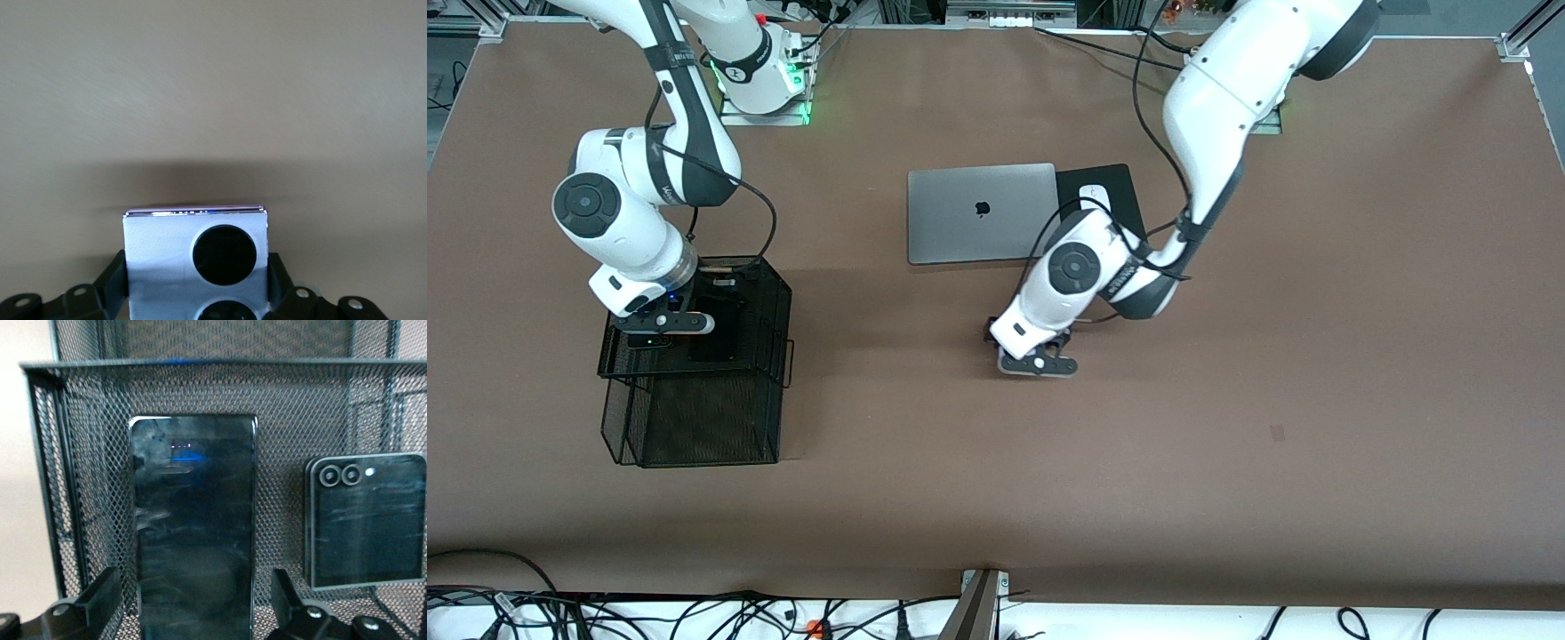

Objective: Place phones with both arms
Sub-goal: 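Carry the slab phone to the basket while the left gripper carries the white phone, then release both phones and draw both grippers back up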

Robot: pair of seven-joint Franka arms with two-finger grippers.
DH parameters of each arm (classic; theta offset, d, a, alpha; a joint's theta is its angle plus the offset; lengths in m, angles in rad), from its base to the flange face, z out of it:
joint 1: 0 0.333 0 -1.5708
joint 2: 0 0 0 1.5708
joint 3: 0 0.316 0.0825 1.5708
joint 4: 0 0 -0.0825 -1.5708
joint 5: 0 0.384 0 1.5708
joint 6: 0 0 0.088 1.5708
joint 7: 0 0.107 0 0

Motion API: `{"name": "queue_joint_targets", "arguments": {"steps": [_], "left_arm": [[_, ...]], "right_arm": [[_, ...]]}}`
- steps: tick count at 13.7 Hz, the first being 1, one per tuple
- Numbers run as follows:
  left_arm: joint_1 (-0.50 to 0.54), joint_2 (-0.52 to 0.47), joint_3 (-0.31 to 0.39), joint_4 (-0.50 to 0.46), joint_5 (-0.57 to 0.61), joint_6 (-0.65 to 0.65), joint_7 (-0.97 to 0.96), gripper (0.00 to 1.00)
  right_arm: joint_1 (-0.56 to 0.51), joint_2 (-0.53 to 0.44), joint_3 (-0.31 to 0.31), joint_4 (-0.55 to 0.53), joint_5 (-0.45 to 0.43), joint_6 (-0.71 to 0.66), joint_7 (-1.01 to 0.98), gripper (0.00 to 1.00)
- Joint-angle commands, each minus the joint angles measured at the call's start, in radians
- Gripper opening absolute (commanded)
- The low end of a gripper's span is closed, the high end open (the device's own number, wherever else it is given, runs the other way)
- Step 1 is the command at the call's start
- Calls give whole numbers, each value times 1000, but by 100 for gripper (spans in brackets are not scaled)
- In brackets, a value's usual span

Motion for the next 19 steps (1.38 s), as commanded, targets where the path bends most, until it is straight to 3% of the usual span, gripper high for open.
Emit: {"name": "queue_joint_targets", "arguments": {"steps": [1, 2, 5, 9, 13, 17, 19], "left_arm": [[-45, 33, 21, 25, -3, 64, -32, 78], [-42, 23, 24, 25, 15, 67, -23, 100], [-23, -46, 24, 2, 66, 29, -33, 100], [56, -206, 30, 10, 75, -304, -4, 100], [203, -367, 27, 19, 138, -567, 190, 100], [364, -518, 18, 19, 120, -745, 425, 100], [427, -606, 28, -5, 12, -775, 503, 100]], "right_arm": [[-9, -18, 4, 75, 16, -111, -15, 100], [-9, -19, 2, 124, 16, -183, -14, 100], [-9, -19, 4, 269, 15, -368, 3, 100], [-2, -10, 25, 359, 15, -430, 47, 100], [-2, 65, 137, 422, 13, -418, 149, 100], [0, 281, 281, 633, 13, -413, 262, 100], [3, 386, 370, 745, 9, -391, 366, 100]]}}
